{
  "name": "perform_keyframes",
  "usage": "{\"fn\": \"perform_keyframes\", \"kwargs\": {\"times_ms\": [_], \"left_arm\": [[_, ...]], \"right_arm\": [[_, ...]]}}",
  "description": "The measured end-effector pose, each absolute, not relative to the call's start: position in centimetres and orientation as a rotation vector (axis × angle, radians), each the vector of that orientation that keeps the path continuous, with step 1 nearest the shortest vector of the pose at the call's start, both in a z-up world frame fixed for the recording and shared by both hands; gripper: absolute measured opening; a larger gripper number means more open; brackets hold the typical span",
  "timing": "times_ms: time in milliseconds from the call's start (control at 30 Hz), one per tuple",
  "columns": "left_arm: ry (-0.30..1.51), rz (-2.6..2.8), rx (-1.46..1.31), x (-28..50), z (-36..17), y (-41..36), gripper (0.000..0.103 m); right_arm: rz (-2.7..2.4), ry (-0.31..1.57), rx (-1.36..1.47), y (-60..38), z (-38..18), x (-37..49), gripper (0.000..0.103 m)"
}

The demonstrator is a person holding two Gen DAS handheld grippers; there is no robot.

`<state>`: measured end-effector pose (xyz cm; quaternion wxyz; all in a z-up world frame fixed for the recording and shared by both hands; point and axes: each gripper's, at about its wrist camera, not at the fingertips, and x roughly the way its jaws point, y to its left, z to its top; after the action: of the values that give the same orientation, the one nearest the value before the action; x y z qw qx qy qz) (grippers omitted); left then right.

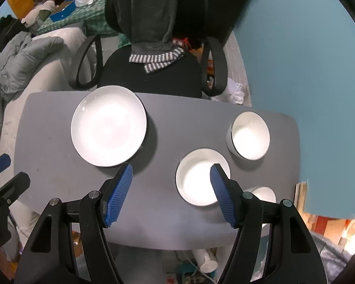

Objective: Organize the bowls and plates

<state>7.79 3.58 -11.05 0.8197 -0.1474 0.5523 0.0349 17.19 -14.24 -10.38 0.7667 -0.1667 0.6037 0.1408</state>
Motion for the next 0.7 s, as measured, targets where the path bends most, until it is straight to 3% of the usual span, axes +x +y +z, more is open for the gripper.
{"fn": "perform_keyframes", "kwargs": {"times_ms": [700], "left_arm": [[1.239, -0.012, -0.286, 9.9, -11.8, -4.0, 0.073]], "right_arm": [[0.219, 1.328, -0.311, -21.5, -9.9, 16.8, 0.067]]}}
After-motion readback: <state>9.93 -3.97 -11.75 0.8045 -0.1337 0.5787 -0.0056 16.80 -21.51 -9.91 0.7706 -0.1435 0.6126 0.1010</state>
